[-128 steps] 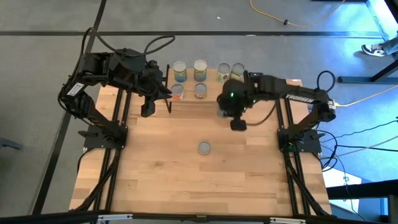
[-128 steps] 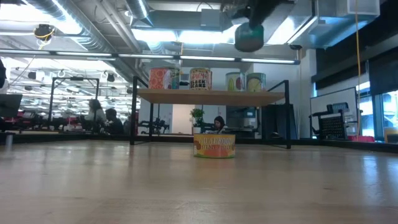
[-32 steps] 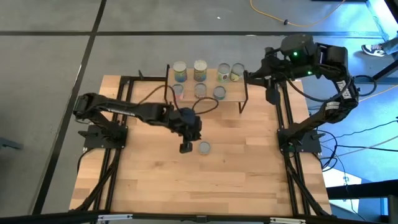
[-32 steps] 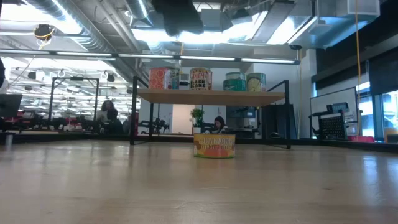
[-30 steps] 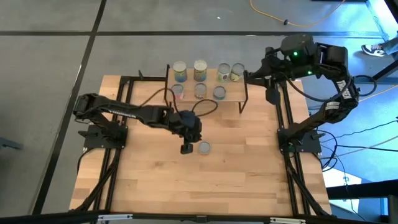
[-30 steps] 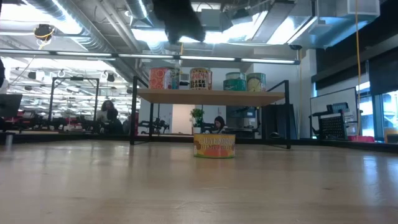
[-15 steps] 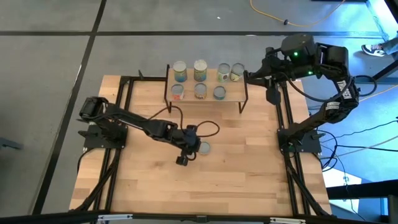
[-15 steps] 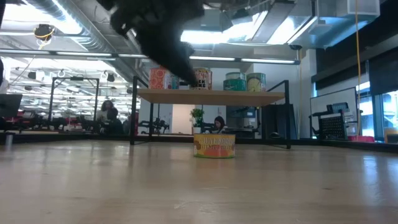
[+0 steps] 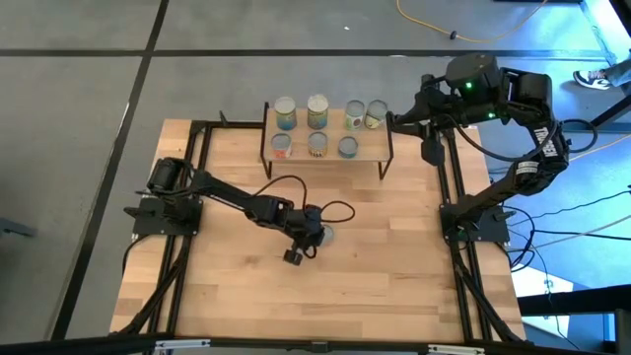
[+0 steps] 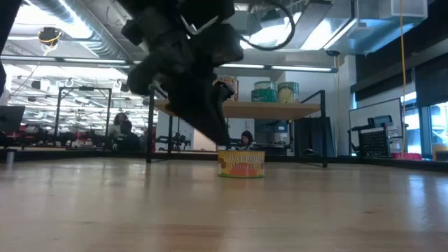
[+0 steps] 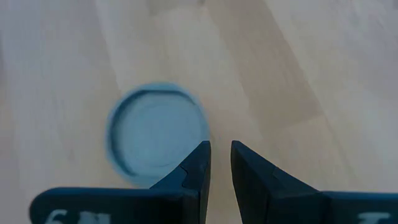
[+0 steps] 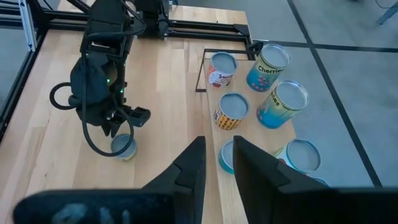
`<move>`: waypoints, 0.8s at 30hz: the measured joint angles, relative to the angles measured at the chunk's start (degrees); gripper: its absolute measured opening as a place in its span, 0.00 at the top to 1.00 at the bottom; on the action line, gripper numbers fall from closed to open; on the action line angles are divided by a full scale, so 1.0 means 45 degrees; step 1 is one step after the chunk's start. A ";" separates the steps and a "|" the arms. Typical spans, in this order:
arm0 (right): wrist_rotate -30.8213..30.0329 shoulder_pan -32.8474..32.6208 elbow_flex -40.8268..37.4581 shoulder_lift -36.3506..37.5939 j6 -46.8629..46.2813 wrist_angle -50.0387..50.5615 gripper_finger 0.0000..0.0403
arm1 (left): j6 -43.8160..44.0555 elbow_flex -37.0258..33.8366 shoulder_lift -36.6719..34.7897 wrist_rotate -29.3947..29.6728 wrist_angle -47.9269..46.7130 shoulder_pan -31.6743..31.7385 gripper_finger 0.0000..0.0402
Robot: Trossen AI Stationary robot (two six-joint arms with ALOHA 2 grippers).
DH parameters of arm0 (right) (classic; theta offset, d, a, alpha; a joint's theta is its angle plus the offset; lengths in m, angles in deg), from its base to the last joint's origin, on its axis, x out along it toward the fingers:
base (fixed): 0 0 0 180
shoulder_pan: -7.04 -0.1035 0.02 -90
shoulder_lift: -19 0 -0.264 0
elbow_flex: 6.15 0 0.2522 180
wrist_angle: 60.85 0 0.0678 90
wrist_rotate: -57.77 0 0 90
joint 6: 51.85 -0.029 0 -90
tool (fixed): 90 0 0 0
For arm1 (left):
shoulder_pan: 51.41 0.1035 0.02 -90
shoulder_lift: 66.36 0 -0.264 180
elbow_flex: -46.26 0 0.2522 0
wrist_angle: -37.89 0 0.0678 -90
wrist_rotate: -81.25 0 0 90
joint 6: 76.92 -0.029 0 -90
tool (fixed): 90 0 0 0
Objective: Pick and place cans onto a shelf
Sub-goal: Put the canned mushroom on the shelf
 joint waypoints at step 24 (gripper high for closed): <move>-0.0010 0.0000 0.0000 0.0000 -0.0005 0.0000 0.80 | -0.0874 0.0011 0.0379 -0.0172 0.0223 0.0350 0.86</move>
